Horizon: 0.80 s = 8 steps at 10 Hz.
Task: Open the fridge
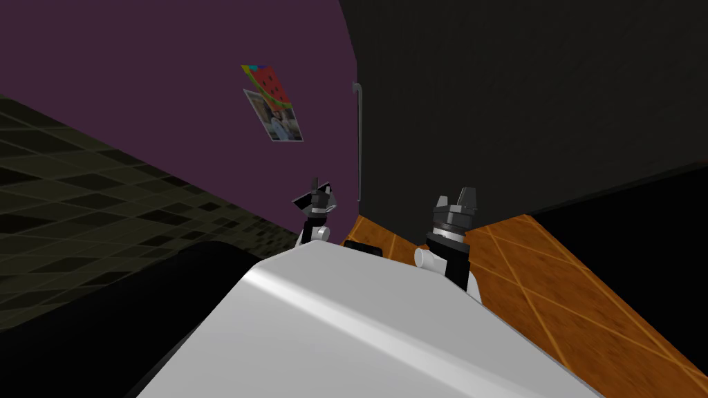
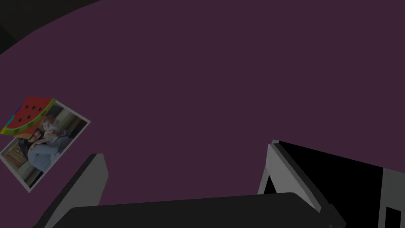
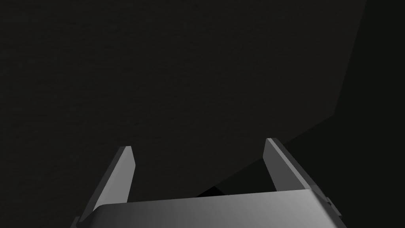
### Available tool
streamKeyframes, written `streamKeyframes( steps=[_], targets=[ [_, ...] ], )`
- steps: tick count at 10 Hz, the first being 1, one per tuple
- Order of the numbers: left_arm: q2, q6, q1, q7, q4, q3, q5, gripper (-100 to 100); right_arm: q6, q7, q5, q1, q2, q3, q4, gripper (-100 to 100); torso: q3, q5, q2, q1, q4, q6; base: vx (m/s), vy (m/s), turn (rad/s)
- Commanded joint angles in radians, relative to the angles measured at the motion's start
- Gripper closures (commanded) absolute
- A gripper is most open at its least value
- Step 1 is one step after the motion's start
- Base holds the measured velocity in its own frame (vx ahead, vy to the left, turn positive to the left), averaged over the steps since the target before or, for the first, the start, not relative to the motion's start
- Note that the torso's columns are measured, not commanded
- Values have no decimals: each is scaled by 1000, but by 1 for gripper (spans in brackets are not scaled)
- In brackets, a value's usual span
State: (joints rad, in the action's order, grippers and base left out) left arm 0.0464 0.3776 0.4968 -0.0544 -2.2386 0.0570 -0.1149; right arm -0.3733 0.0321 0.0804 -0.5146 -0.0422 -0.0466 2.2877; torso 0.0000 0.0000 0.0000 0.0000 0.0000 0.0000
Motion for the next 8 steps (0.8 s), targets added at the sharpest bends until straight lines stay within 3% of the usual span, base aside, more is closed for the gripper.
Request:
streamKeyframes(
  steps=[1,8],
  targets=[
    [0,0,0,0,0,0,0,0,0,0,0,0,0,0,0,0,-82,0,40,0,41,0,0,0,0],
    [0,0,0,0,0,0,0,0,0,0,0,0,0,0,0,0,-1087,0,544,0,544,0,0,0,0]
  ],
)
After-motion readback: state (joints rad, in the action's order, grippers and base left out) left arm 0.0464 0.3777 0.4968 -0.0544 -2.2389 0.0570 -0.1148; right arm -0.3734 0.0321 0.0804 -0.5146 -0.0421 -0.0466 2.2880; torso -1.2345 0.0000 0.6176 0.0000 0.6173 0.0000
